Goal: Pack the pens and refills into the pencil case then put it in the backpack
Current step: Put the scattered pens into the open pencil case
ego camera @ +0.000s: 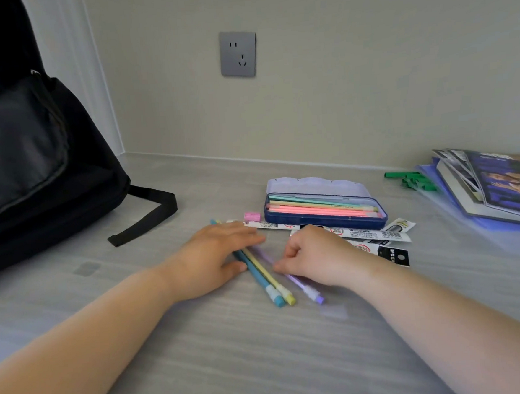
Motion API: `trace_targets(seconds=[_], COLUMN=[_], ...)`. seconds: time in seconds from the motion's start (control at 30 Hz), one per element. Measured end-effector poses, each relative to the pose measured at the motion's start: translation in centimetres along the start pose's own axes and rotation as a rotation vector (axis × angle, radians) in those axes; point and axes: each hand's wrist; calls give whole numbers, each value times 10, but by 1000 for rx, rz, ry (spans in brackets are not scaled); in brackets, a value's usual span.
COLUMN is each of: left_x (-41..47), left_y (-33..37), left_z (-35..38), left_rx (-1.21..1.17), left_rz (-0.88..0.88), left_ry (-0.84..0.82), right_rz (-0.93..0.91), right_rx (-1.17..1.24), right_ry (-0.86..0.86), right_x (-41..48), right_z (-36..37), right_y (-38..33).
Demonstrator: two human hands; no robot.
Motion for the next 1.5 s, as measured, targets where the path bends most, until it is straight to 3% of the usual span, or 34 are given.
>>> trace_targets(seconds=[0.27,0.6,0.93,1.03,1.17,1.23,1.3,1.4,1.5], left_x=[6,43,42,45,61,72,82,95,103], left_y=[2,12,16,16,19,24,31,37,36], left_z=[-4,-12,-4,-11,-27,-35,-38,-32,-23], left_rx=[47,139,86,-45,-587,-879,-1084,-1252,-1344], left_rz=[41,-23,-114,-150,-295,-330,-309,-276,-293], left_ry=[-90,-452,-384,-273,216,455,593,673,702], right_rz=[24,-45,-105,-97,-28,-7,-36,-117,-157], right_rx=[199,394,595,705,892,938,957,881,777], right_ry=[-32,16,228,353,477,402,261,96,92], right_x=[7,2,4,6,7,4,2,1,6], right_z=[-7,-10,-20,-21,-28,-31,-33,-33,-31], right_y=[14,37,43,42,40,34,26,14,6])
Point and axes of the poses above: each hand's wrist, its own x-axis towards the middle knuckle, its own z-axis out of the palm, y = z × x, and after that the axes turned 13 degrees about z, right-handed
